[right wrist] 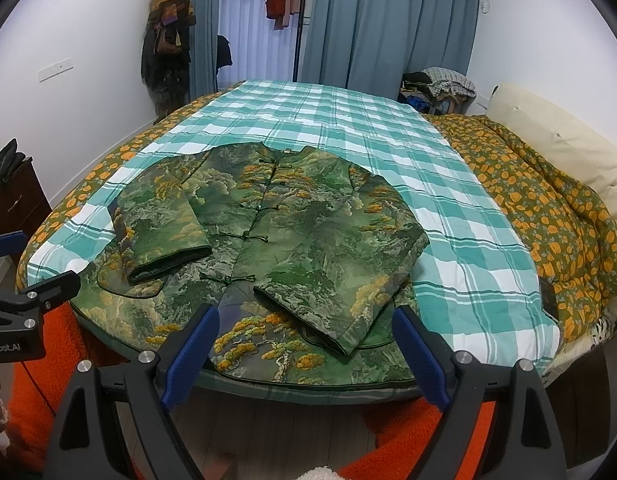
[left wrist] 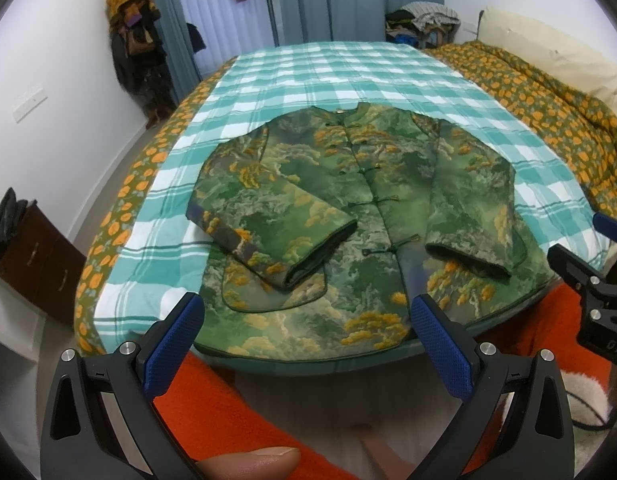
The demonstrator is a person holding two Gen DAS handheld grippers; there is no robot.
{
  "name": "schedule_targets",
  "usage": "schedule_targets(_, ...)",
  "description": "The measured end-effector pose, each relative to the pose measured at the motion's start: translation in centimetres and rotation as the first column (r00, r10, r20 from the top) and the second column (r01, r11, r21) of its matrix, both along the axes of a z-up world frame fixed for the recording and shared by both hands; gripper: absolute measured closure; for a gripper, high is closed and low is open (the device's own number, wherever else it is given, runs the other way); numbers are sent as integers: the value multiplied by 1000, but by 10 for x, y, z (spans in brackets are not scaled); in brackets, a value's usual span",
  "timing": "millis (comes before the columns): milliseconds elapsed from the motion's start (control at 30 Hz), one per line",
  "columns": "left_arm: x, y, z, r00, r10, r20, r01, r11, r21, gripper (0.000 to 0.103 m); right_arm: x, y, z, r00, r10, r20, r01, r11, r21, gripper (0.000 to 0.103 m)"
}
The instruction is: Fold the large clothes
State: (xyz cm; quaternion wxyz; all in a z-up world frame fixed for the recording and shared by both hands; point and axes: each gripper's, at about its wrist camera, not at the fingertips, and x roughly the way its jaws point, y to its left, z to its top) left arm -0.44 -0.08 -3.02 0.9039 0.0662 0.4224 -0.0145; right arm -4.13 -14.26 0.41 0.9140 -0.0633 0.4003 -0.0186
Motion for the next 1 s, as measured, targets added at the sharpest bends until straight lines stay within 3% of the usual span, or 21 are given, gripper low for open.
schedule_targets(200,5,5,1,1000,-9,-6,9,1000,-19,0,5,-10,2,999,41,23,-41,999,21,13)
schedule_targets(333,7,11,5,1000,-30,0,30,997,-71,0,13,-21,2,988,146,43,-150,980,134,13)
schedule_targets(400,7,11,6,999,-39,20,40,997,-67,0,24,-23,-10,978,208,7,-207,963,171,0)
schedule_targets(567,4,11,7,997,-42,69,44,999,-19,0,55,-22,-62,951,284,-120,-281,959,46,0)
schedule_targets(667,8,15,1,999,-32,30,33,999,-29,0,77,-18,-103,937,283,-204,-311,942,-124,0)
schedule_targets(767,10,21,-3,1000,-7,-1,7,999,-49,0,98,-22,-134,931,283,-230,-326,929,-176,1)
schedule_targets(833,10,24,-7,1000,-1,-23,0,998,-62,0,111,-23,-150,933,265,-242,-318,924,-214,8)
schedule_targets(867,10,26,-9,999,2,-36,-4,998,-68,0,116,-25,-156,932,260,-251,-317,922,-223,18)
schedule_targets(933,10,29,-13,999,4,-54,-8,997,-72,0,123,-31,-160,922,262,-284,-311,940,-141,42)
schedule_targets(967,11,29,-15,998,8,-59,-12,998,-65,0,122,-33,-154,926,255,-279,-293,950,-104,75)
schedule_targets(1000,11,29,-17,998,14,-62,-17,998,-55,0,120,-33,-146,934,244,-262,-277,956,-100,86)
